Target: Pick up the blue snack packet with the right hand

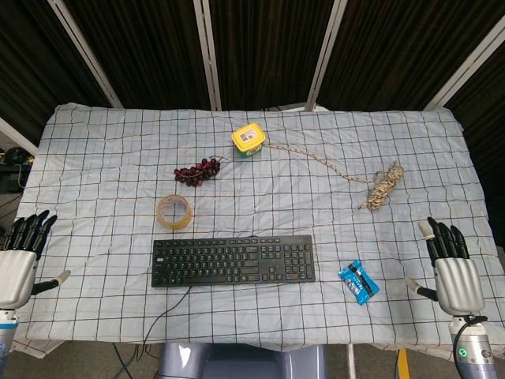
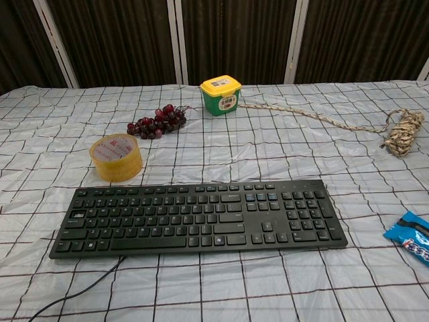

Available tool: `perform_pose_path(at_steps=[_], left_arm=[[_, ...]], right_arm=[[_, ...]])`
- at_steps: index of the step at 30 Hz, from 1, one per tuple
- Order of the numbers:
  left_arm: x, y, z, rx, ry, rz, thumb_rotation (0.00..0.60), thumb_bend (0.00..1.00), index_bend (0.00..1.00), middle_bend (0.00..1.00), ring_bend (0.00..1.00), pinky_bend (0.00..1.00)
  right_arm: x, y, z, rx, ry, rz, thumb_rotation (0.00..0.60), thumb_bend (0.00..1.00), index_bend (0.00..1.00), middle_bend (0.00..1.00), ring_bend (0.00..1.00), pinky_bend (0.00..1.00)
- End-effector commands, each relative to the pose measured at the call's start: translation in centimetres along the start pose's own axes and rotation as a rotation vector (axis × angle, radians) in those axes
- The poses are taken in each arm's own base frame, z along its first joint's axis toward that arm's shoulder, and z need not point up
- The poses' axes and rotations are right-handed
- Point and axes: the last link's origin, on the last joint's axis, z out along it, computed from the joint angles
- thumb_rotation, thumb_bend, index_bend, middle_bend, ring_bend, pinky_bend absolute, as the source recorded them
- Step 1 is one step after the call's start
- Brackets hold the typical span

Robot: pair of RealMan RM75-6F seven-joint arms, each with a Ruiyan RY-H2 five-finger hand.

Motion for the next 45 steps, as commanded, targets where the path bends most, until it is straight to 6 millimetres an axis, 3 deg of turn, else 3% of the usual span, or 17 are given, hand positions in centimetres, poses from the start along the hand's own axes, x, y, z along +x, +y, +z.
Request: perform_pose_path(at_steps=[1,21,26,29,32,34,37,41,45], left_arm=[[0.0,0.0,0.0,0.0,0.001,0.0,0.6,0.06,0.0,0.0,0.0,0.0],[0.2,-0.2,0.0,0.001,0.018,0.015,0.6,0.06,0.0,0.0,0.0,0.0],[0.3,-0.2,-0.2,0.011,0.026,0.017,0.6,0.06,0.0,0.0,0.0,0.0],[0.2,-0.2,-0.3,0.016,0.026,0.02,0.6,0.06,0.0,0.0,0.0,0.0],[0.2,-0.2,-0.2,0.021,0.024,0.02,0.6,0.06,0.0,0.0,0.0,0.0],[0.2,-0.2,-0.2,0.024,0.024,0.021,0.6,0.06,0.0,0.0,0.0,0.0],[0.2,-0.2,-0.2,0.025,0.027,0.026,0.6,0.06,0.0,0.0,0.0,0.0],[0.3,-0.1,-0.2,0.026,0.035,0.02,0.6,0.06,0.0,0.0,0.0,0.0],[0.3,-0.2,-0.2,0.026,0.038,0.015,0.6,0.06,0.0,0.0,0.0,0.0]], right_arm=[[0.0,0.0,0.0,0.0,0.001,0.001,0.6,0.06,0.0,0.0,0.0,0.0],[-0.2,-0.5,-0.2,0.021,-0.017,0.001,0.6,0.06,0.0,0.0,0.0,0.0],[-0.6,-1.8,-0.2,0.069,-0.047,0.013,0.6,0.06,0.0,0.0,0.0,0.0],[-0.3,-2.8,0.1,0.104,-0.034,0.01,0.6,0.06,0.0,0.02,0.01,0.1],[-0.1,-3.9,0.4,0.125,-0.024,0.034,0.6,0.06,0.0,0.19,0.18,0.35],[0.0,-4.6,0.6,0.131,-0.032,0.06,0.6,0.06,0.02,0.42,0.43,0.53],[-0.1,-5.8,0.8,0.125,-0.083,0.113,0.6,0.06,0.04,0.66,0.66,0.65],[-1.6,-8.0,1.2,0.121,-0.222,0.103,0.6,0.13,0.07,0.83,0.82,0.75],[-2.4,-9.2,1.3,0.103,-0.305,0.045,0.6,0.37,0.08,0.88,0.88,0.8]])
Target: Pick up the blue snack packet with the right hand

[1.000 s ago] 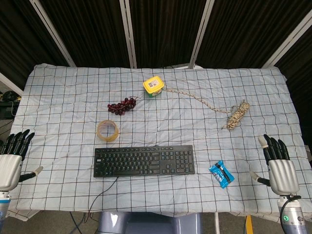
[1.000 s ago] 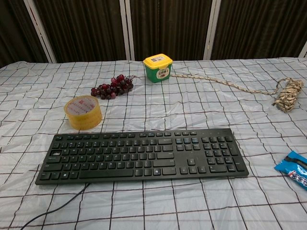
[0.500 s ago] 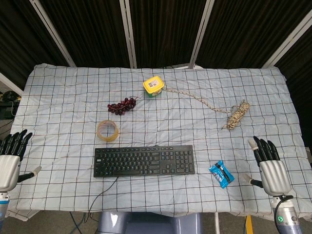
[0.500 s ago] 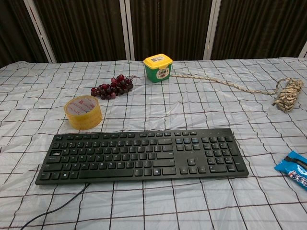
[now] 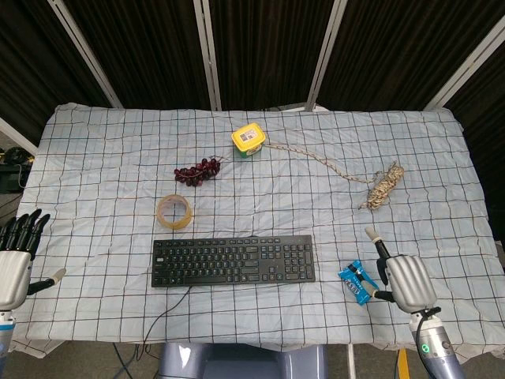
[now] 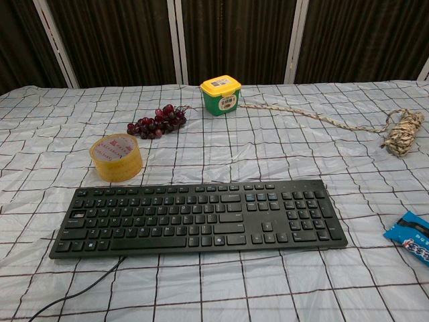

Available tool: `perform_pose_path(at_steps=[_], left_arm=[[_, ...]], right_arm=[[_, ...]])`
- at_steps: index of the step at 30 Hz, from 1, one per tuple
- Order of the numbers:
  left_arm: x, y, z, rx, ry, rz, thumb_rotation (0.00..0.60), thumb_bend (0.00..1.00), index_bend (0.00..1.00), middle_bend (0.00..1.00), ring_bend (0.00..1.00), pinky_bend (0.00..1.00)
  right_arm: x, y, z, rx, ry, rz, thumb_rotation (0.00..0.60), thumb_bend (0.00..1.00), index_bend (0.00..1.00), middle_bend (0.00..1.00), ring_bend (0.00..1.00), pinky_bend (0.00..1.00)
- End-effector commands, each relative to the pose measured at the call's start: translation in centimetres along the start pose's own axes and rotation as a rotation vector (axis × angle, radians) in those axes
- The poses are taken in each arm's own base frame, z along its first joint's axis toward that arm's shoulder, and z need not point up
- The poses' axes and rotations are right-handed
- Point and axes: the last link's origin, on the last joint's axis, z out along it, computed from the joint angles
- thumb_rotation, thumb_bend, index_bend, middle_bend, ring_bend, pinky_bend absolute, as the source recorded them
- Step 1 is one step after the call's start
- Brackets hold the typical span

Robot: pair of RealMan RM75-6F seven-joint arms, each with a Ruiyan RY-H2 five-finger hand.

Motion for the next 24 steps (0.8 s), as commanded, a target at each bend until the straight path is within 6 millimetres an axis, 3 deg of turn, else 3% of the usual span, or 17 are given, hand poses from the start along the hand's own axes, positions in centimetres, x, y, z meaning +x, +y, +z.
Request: perform_pose_path(at_steps=[1,4,10,24], left_arm=[[0.0,-0.1,0.0,0.0,0.001,-0.003,0.6,0.06,0.0,0.0,0.0,0.0],[0.1,-0.1,0.0,-0.002,0.002,-0.007,0.6,0.06,0.0,0.0,0.0,0.0],[0.2,-0.2,0.1,-0.004,0.005,-0.014,0.6,0.07,0.0,0.0,0.0,0.0],[0.3,-0.4,0.4,-0.006,0.004,-0.026,0.6,0.07,0.0,0.0,0.0,0.0]], right_arm=[[-1.5,-1.9,0.7,-0.017,-0.135,-0.05,0.6,0.4,0.08,0.88,0.89,0.8],[-2.4,-3.0,1.2,-0.027,-0.189,-0.065,0.6,0.46,0.08,0.89,0.9,0.81],[-4.2,-4.8,2.3,-0.042,-0.256,-0.056,0.6,0.5,0.09,0.89,0.91,0.81],[-6.9,-5.6,2.9,-0.088,-0.324,-0.056,0.6,0.52,0.15,0.9,0.91,0.81]])
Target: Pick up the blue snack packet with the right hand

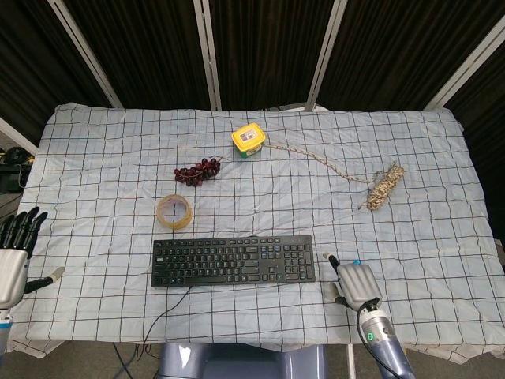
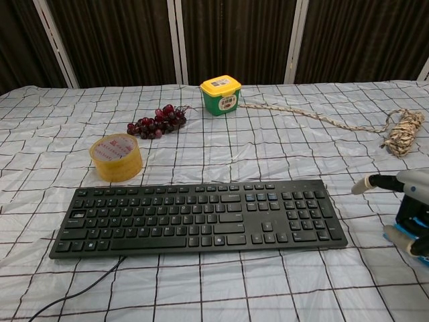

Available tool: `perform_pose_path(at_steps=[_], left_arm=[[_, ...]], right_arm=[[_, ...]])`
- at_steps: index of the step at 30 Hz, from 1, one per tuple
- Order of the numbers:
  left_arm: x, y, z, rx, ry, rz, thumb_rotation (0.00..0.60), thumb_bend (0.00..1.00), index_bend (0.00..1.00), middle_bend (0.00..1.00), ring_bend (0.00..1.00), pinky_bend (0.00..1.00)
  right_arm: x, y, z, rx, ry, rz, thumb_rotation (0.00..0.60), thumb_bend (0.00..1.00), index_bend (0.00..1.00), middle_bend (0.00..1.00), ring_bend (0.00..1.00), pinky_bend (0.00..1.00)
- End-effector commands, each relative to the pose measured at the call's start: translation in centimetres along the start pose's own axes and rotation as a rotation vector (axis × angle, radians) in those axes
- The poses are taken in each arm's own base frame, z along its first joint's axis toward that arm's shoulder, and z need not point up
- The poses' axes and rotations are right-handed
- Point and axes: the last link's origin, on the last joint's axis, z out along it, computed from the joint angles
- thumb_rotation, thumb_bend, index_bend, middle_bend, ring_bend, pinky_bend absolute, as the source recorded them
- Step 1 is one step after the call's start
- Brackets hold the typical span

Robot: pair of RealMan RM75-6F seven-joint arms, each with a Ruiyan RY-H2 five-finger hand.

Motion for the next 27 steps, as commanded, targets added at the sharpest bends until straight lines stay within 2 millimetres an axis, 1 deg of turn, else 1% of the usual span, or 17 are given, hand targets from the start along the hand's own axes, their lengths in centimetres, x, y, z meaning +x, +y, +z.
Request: perform_pose_path(at_steps=[1,7,15,27], left_arm=[[0.0,0.0,0.1,0.001,0.0,0.0,0.6,0.07,0.0,0.0,0.0,0.0],[0.0,0.0,0.1,-0.001,-0.003,-0.008,0.6,0.06,0.0,0.0,0.0,0.0],[0.1,0.1,0.1,-0.002,0.002,-0.016,0.6,0.07,0.0,0.0,0.0,0.0],[0.2,0.1,0.1,0.001,0.003,-0.025,0.6,0.07,0.0,0.0,0.0,0.0]], right_arm=[[-0.2,-0.2,0.3,-0.003,-0.003,0.009,0.6,0.52,0.15,0.9,0.91,0.81],[-0.2,-0.7,0.6,0.002,-0.007,0.041,0.6,0.53,0.18,0.9,0.91,0.81],[-1.0,-1.3,1.0,0.003,-0.032,0.047,0.6,0.54,0.18,0.9,0.91,0.81],[-1.7,-1.8,1.8,-0.004,-0.052,0.061,0.6,0.54,0.18,0.9,0.91,0.81]])
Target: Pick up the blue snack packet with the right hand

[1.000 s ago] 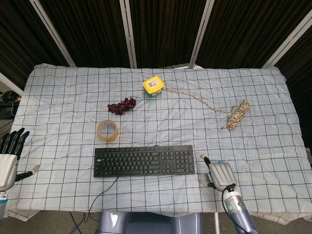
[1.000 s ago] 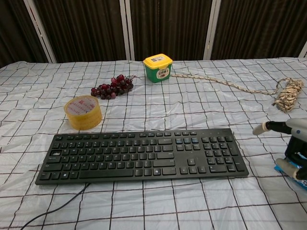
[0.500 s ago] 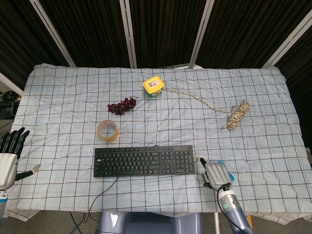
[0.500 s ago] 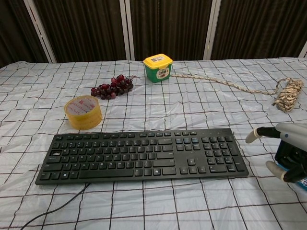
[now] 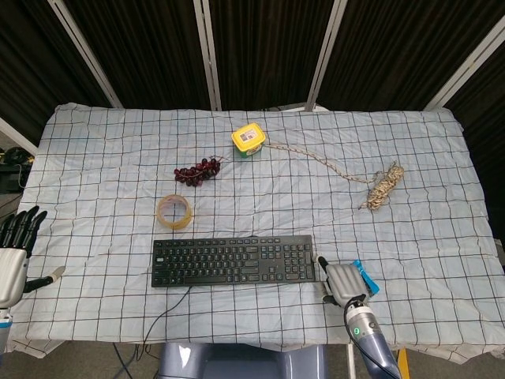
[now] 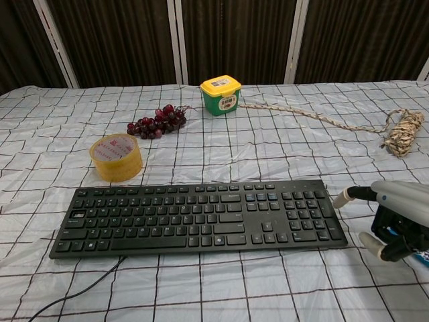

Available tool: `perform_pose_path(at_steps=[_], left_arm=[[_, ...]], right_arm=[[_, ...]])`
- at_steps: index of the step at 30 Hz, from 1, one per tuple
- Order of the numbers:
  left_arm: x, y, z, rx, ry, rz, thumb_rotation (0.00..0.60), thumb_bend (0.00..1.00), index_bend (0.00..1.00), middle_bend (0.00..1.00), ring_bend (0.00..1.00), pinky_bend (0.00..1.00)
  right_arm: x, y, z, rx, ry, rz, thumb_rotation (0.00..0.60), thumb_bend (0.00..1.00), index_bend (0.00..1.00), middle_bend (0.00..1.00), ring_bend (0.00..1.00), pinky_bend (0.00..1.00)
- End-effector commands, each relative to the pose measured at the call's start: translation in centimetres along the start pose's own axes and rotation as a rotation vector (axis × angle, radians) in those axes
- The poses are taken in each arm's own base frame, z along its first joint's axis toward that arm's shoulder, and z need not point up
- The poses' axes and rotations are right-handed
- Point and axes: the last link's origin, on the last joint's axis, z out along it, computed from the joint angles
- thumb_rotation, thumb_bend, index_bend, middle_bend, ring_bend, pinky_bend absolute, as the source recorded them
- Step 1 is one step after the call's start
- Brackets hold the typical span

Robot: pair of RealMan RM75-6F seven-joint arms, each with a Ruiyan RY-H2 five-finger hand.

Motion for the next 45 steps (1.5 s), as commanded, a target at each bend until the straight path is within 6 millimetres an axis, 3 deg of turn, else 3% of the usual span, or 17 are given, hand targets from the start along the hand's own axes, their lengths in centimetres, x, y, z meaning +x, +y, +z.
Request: perform_pose_path(at_steps=[1,26,31,32,35,39,41,42,43,45], left_arm=[[0.0,0.0,0.0,0.0,0.0,-0.002,0.6,0.07,0.0,0.0,0.0,0.0],[0.0,0.1,0.1,0.001,0.001,-0.007,0.6,0.07,0.0,0.0,0.0,0.0],[0.1,0.1,0.1,0.002,0.007,-0.01,0.6,0.07,0.0,0.0,0.0,0.0],[0.1,0.1,0.1,0.003,0.011,-0.014,0.6,0.07,0.0,0.0,0.0,0.0],[0.1,0.1,0.1,0.004,0.01,-0.017,0.6,0.07,0.0,0.0,0.0,0.0],[0.0,0.1,0.1,0.003,0.007,-0.015,0.6,0.07,0.0,0.0,0.0,0.0],[0.0,0.2,0.1,0.0,0.008,-0.014,0.6,0.07,0.0,0.0,0.0,0.0],[0.0,0.3,0.0,-0.002,0.009,-0.013,0.6,0.07,0.0,0.0,0.0,0.0],[0.0,0.3,0.0,-0.003,0.007,-0.013,0.6,0.07,0.0,0.0,0.0,0.0],[-0.1,0.3,0.0,-0.005,0.006,-0.01,0.6,0.07,0.0,0.0,0.0,0.0]], right_arm=[[-0.2,-0.2,0.1,0.001,-0.005,0.001,0.6,0.54,0.18,0.9,0.91,0.81],[-1.3,-0.5,0.5,-0.016,-0.021,0.012,0.6,0.54,0.18,0.9,0.91,0.81],[0.0,-0.7,0.6,0.0,0.04,0.025,0.6,0.53,0.19,0.9,0.91,0.81],[1.5,-0.8,0.7,0.015,0.118,0.042,0.6,0.52,0.19,0.9,0.91,0.81],[3.2,-0.6,0.2,0.054,0.215,0.053,0.6,0.46,0.19,0.89,0.87,0.8],[5.8,0.1,-1.3,0.134,0.39,0.03,0.6,0.4,0.2,0.71,0.69,0.67],[6.8,1.0,-2.5,0.168,0.45,0.002,0.6,0.36,0.19,0.54,0.52,0.61],[7.1,1.5,-3.1,0.181,0.459,-0.012,0.6,0.33,0.19,0.41,0.38,0.57],[7.4,2.2,-3.7,0.188,0.464,-0.036,0.6,0.3,0.17,0.29,0.23,0.48],[7.7,3.1,-4.4,0.194,0.466,-0.061,0.6,0.25,0.12,0.12,0.05,0.3]])
